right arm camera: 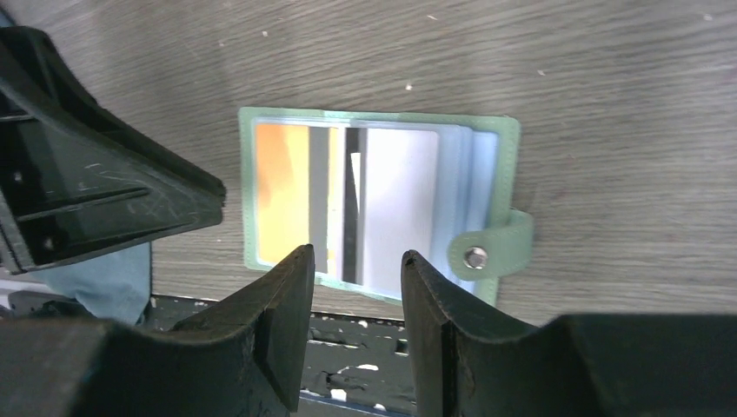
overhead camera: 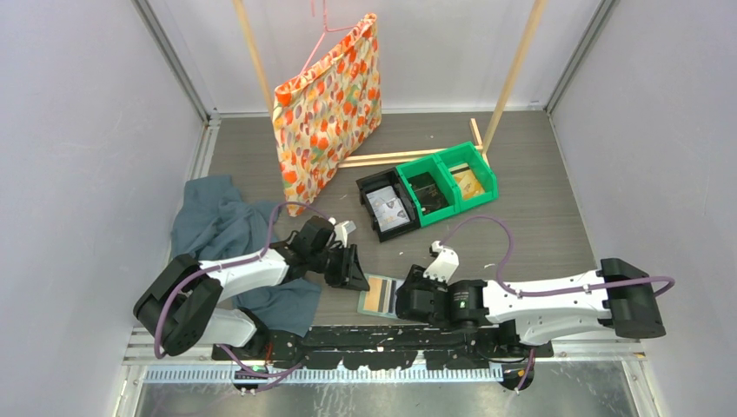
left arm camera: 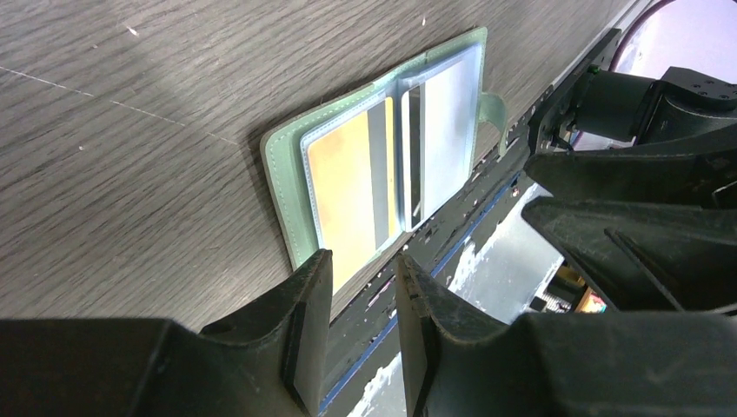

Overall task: Take the credit cards out of the card holder
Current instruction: Remove the credit card from the card holder.

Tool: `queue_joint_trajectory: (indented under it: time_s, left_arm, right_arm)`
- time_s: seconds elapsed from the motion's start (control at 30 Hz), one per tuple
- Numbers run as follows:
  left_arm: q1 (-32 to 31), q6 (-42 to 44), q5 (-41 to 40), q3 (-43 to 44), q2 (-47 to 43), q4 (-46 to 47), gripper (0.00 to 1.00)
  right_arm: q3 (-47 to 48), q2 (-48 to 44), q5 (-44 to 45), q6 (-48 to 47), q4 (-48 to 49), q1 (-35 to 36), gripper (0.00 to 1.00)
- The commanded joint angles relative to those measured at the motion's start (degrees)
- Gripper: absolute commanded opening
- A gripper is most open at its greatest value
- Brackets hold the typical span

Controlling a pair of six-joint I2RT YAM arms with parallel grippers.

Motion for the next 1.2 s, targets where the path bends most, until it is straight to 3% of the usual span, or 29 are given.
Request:
queue_joint_trajectory:
  time_s: [0.0, 0.23, 0.47, 0.83, 1.17]
  left_arm:
    - [-1.0, -1.1, -0.6, 1.9, -0.6, 0.8, 0.35]
    - [-3.0, -2.9, -0.7, 1.9, 2.1, 3.7, 0.35]
    - [-4.9, -3.8, -2.0, 3.1, 3.0, 4.1, 0.35]
    - [-11.0, -7.4, -2.5, 6.7, 12.2, 12.1, 0.39]
    - [-11.5, -9.8, -2.8, 6.9, 15.5, 16.2, 0.39]
  right_arm:
    - [2.5, 2.1, 3.8, -4.7, 7.7, 0.2, 0.47]
    - [-3.6, 2.5, -4.3, -9.9, 22.6, -6.0, 0.48]
    - [-5.1, 3.4, -9.9, -11.7, 24.7, -10.2, 0.48]
    - [-9.6, -1.6, -6.9, -4.3, 20.0, -10.8, 0.45]
    - [-15.6, -7.0, -6.7, -1.0, 21.6, -10.9, 0.45]
